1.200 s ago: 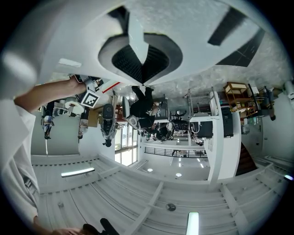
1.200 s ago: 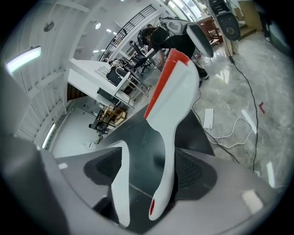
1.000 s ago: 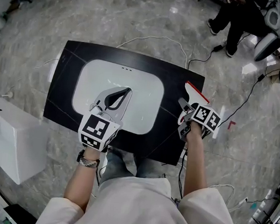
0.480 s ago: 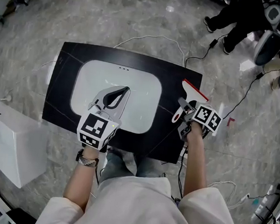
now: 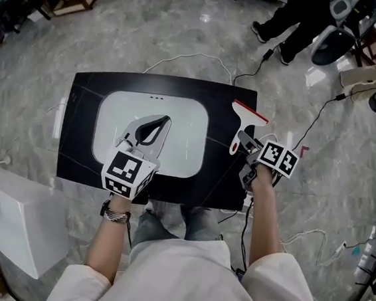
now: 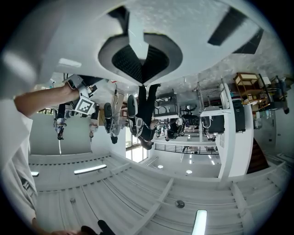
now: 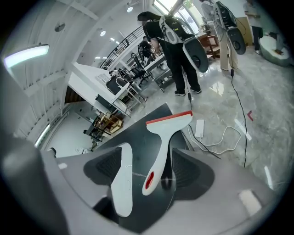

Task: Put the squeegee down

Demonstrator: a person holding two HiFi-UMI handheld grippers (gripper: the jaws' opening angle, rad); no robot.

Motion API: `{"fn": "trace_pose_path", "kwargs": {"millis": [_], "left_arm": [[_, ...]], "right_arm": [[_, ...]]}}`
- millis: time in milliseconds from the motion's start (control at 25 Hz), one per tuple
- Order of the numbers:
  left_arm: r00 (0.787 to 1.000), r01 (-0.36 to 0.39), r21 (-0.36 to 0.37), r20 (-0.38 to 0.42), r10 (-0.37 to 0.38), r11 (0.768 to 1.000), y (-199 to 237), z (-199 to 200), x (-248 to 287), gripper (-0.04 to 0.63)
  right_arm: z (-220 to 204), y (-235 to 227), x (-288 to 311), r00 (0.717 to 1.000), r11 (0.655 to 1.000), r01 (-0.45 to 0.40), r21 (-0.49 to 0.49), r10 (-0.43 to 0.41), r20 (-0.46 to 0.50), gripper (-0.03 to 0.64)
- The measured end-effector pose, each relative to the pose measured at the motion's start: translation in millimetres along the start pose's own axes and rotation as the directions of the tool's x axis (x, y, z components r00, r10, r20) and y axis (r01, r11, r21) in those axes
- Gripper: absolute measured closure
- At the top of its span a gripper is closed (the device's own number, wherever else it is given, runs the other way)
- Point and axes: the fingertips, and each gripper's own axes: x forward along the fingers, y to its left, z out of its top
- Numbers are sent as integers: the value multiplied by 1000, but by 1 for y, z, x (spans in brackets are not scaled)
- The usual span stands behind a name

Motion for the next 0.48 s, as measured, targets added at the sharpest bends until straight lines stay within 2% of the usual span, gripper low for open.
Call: {"fn": "trace_pose_path", "kwargs": {"millis": [200,360,480], "left_arm": [[997,62,43,33,-63,997,-10,14,-12,596],[992,109,73,58,-113,991,-19,28,-21,596],[986,140,97,76,-148,985,-28,37,-31,596]], "right_arm": [[-3,20,-43,996,999,11,-52,-6,87,357],[-8,44,-82,986,997,-30,-67,41,162,399],[-18,55,-109,981,995,-7,-98,26,192,429]]}}
